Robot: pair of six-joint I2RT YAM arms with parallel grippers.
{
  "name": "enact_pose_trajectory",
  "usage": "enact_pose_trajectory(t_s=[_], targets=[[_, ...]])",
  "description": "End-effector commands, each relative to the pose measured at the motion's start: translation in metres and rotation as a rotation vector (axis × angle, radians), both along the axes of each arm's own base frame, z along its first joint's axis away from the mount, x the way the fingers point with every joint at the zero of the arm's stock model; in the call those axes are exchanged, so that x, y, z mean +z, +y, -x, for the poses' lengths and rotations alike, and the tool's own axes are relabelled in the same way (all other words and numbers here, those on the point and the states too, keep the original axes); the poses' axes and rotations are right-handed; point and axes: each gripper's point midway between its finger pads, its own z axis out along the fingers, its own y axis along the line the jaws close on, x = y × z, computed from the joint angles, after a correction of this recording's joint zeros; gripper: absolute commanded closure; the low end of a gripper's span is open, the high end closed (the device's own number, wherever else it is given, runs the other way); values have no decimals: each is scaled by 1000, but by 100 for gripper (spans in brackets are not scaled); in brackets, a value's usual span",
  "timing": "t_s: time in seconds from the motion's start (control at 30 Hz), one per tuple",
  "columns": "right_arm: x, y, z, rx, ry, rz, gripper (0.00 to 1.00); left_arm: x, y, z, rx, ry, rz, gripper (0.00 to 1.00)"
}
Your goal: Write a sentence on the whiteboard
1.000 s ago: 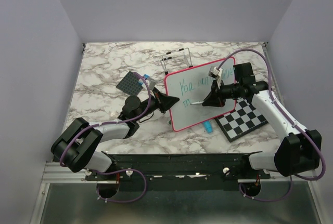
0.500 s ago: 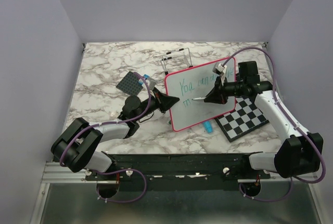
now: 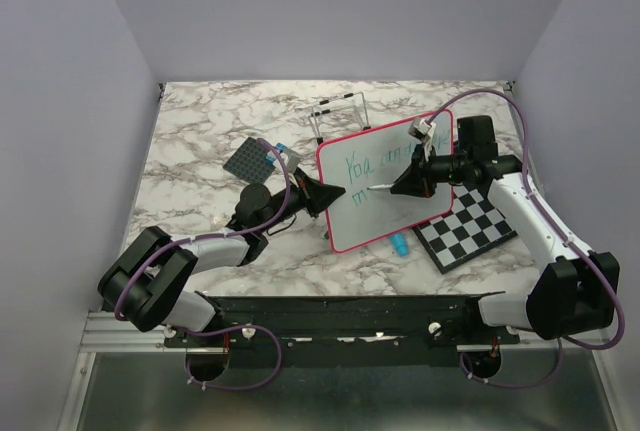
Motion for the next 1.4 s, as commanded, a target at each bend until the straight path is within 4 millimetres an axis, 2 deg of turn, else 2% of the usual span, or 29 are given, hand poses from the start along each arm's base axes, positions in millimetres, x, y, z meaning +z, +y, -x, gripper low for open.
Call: enact_pose_trajectory(t_s=[0.0,0.27,0.8,1.37], targets=[[9,-2,-12,-49,-64,-1,99,-23,-3,4,-31,-9,-100,100],[2,-15,-16,-86,-54,20,99,-23,-3,4,-31,-10,-102,100],[-24,-22,7,-22,2,75,99,-22,-4,3,-34,-14,-103,100],[-7,-4,-1,2,18,5,99,-22,-5,3,-34,-10,-102,100]])
